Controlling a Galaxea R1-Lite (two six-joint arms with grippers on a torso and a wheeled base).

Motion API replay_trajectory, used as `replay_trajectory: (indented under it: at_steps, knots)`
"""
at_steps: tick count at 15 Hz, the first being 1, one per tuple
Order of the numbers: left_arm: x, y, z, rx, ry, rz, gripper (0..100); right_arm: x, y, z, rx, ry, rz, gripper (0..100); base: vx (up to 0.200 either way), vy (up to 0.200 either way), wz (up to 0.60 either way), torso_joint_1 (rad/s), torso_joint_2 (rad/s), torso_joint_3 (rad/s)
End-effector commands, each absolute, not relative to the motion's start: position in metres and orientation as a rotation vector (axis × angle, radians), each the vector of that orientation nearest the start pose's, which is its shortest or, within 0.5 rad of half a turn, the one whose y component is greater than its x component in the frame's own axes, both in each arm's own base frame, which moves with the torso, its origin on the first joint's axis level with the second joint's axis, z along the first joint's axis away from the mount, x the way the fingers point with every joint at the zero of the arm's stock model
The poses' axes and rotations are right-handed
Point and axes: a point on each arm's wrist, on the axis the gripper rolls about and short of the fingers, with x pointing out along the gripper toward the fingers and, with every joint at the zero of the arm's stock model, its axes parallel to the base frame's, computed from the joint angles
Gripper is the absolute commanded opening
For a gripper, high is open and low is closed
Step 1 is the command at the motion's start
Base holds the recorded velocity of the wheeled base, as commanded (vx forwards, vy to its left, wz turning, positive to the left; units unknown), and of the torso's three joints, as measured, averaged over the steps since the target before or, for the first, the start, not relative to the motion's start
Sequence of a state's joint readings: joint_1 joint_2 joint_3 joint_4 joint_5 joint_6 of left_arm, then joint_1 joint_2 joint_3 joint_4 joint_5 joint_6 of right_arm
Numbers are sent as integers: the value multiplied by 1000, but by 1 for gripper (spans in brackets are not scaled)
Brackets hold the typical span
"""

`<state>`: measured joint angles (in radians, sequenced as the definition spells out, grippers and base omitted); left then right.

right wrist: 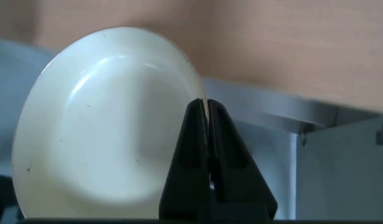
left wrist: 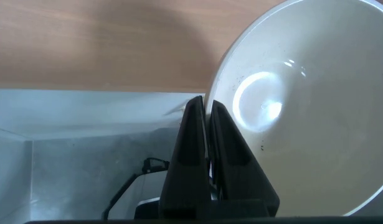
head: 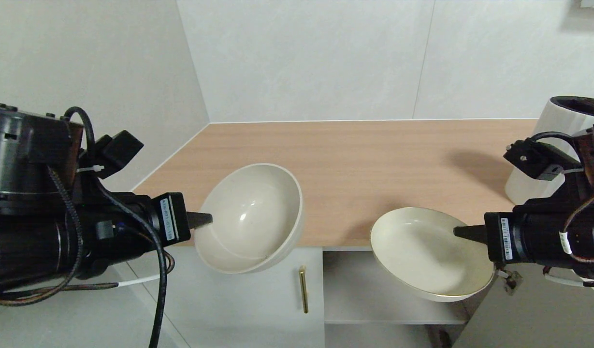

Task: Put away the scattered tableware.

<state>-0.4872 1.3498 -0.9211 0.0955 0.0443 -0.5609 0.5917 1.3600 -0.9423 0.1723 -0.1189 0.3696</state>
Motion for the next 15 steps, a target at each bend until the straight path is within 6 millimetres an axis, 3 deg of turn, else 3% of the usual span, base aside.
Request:
replay_trajectory:
  at_steps: [1, 6, 15]
  knots:
    - [189, -99, 236, -400, 617, -277, 0, 174, 114, 235, 139, 624, 353, 0, 0, 0, 0, 0, 0, 0]
    - [190, -101, 234, -395, 628, -276, 0, 174, 114, 231, 126, 638, 351, 0, -160, 0, 0, 11, 4, -1]
    - [192, -104, 231, -388, 641, -278, 0, 180, 117, 226, 118, 659, 338, 0, 0, 0, 0, 0, 0, 0]
